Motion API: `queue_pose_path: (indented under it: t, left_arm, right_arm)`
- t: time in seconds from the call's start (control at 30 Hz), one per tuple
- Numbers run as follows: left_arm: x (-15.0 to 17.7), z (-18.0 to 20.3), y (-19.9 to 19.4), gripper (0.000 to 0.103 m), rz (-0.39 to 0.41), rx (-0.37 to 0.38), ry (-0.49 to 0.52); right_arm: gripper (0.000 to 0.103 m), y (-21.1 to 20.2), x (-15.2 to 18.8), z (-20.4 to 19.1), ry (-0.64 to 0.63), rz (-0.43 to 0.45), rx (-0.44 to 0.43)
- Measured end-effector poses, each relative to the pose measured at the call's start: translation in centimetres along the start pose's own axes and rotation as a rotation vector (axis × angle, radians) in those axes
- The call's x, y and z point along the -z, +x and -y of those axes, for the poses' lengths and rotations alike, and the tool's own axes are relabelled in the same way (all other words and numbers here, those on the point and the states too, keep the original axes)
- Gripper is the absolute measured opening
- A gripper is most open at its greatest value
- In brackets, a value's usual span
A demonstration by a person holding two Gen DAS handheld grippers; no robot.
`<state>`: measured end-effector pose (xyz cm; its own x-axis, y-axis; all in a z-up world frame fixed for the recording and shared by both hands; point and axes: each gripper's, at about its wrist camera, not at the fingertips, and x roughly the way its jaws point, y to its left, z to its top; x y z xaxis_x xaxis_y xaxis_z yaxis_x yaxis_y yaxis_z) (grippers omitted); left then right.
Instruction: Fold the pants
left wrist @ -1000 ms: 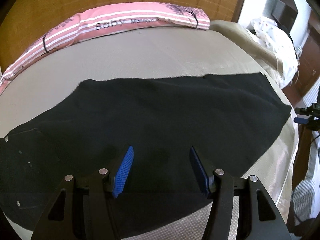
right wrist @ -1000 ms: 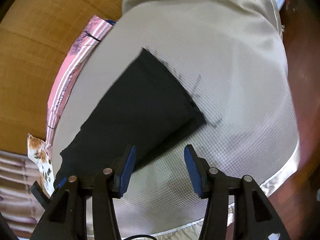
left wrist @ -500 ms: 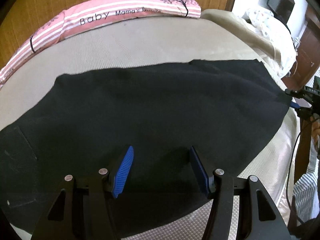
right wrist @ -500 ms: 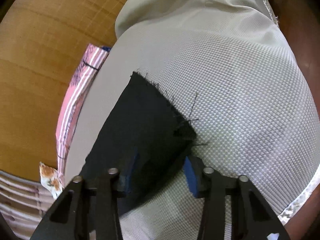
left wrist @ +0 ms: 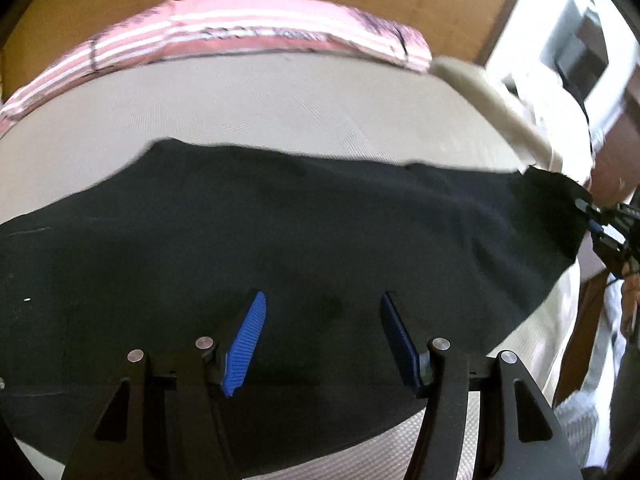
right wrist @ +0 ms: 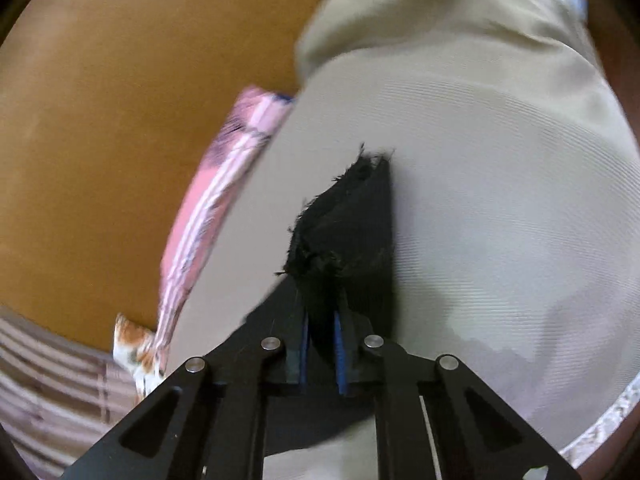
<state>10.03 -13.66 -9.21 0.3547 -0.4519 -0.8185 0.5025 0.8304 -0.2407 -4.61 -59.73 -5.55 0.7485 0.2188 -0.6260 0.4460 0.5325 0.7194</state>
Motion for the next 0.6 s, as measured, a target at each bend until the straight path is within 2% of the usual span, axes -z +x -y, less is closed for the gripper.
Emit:
queue_pose_path:
  t: [0.17, 0.27, 0.4, 0.6]
  left_arm:
    - [-0.6, -2.8, -2.8, 0.060, 0.058, -0.002, -0.076]
    - [-0.7, -4.8, -4.5, 0.060, 0.090, -0.005, -0.124]
    - [-0.5, -7.3, -6.3, 0.060, 0.122, 0.000, -0.187]
    - [0.3, -10.8, -7.9, 0.060, 0.136, -0.002, -0.271]
  right_arm:
    - [0.011, 3.0, 1.2, -7.5, -0.097, -0.073, -0.105]
    - [0.011, 5.6, 3.0, -12.3, -0.163, -0.142, -0.169]
    - [0.011, 9.7, 7.2, -18.1, -0.274, -0.262, -0.231]
    - [0.011, 15.9, 14.4, -21.7, -0.400, -0.448, -0.226]
